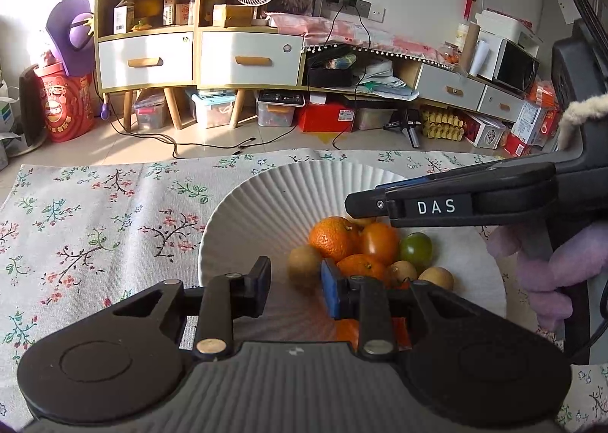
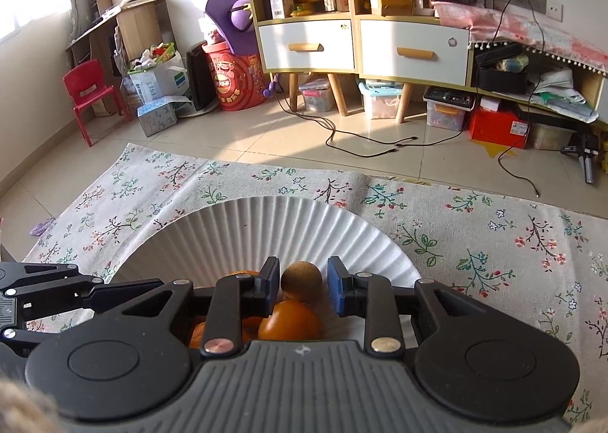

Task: Organize fruits
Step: 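Open both grippers to release the kiwis in the bowl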

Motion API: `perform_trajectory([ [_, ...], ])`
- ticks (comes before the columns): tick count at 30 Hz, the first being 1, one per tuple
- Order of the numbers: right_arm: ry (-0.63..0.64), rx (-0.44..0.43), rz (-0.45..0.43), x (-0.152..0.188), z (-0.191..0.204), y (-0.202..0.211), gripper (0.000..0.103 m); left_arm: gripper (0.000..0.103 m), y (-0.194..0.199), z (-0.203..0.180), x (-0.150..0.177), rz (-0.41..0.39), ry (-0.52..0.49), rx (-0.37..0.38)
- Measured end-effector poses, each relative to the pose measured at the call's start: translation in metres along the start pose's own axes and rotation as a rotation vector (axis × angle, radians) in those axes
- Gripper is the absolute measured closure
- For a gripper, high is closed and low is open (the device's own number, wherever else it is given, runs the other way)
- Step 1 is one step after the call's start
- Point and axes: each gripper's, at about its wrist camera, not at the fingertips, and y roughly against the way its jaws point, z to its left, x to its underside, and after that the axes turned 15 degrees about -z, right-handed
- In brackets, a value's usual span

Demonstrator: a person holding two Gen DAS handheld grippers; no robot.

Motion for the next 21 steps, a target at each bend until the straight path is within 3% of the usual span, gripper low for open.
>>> perform_trajectory([
  [3,0.007,0.007,-0.007,-0.002,0.001,0.003,0.077,0.079,0.001,0.000,-0.001,-0.002,-0.002,-0.005],
  [13,0.025,0.027,-0.029,-0.006,0.001,0.029,0.064,0.054,0.020,-0.004,-0.007,-0.018,-0.003,-0.021],
  [21,0.006,0.045,-0.036,0.000,0.001,0.056,0.039,0.036,0.046,-0.008,-0.003,-0.005,-0.001,-0.049],
])
